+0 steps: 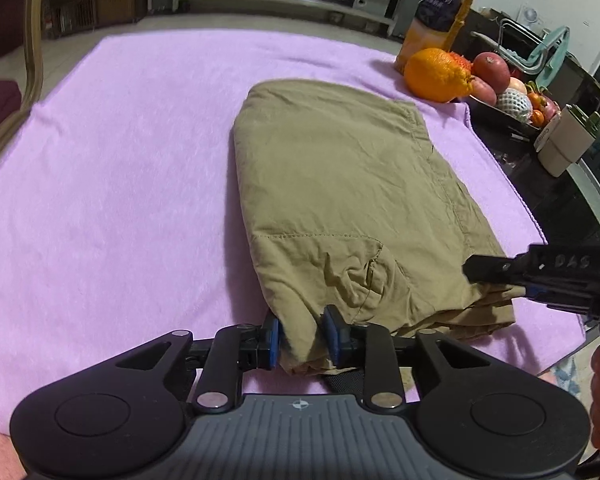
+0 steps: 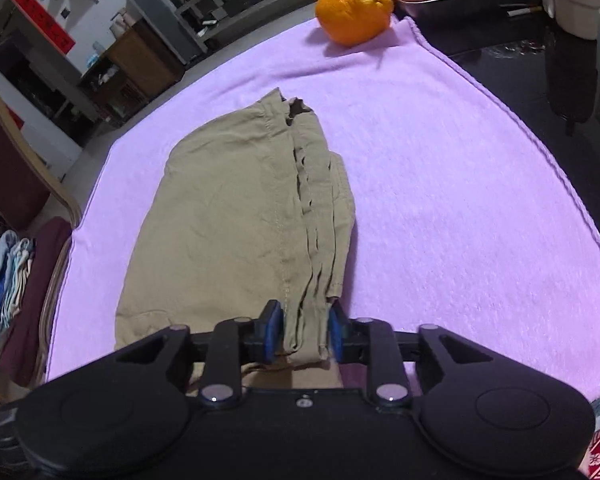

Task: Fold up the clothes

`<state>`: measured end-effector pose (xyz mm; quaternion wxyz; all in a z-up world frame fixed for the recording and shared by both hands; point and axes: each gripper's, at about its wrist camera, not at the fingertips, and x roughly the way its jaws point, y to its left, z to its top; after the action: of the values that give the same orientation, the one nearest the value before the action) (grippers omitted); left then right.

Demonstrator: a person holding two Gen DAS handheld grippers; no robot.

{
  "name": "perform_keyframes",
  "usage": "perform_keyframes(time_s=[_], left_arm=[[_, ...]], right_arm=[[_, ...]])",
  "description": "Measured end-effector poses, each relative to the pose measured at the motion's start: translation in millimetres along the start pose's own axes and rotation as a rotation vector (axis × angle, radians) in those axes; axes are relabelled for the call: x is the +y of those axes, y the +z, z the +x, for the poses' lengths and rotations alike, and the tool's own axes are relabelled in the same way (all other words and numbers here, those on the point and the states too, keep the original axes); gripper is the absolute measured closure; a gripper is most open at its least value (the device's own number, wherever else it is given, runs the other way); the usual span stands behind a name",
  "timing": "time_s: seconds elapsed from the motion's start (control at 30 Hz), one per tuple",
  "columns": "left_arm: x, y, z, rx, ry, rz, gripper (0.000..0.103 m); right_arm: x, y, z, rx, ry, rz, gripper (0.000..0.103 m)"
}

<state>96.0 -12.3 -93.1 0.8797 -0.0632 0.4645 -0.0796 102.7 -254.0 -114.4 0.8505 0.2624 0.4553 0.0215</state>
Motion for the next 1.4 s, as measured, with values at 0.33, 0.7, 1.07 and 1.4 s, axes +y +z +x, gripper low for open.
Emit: perform_keyframes(time_s=[0.33,0.7,1.07,1.4], left_arm=[[-1.5,1.7,-33.4,-0.095,0.025,0.021,0.074],[24.2,1.1,-39.1,-0.112,0.019,-0.087,0.077],[-24.2,-5.8,7.3,-0.084,0.120,0.250,0.084],[-8.2,7.8,-23.2,-0.112,0.080,0.192,0.078]], right_arm=[[-0.5,-3.6,-46.4,-0.107,0.018,-0.001,0.044],[-0.7,-10.3,-55.7,-0.213,0.023,-0.089,0.054],[36.6,-28.5,-7.9,-0.126,-0.062,-0.432,0.079],[27.1,-12.1,-34.9,-0.073,0.005,-0.321,0.078]])
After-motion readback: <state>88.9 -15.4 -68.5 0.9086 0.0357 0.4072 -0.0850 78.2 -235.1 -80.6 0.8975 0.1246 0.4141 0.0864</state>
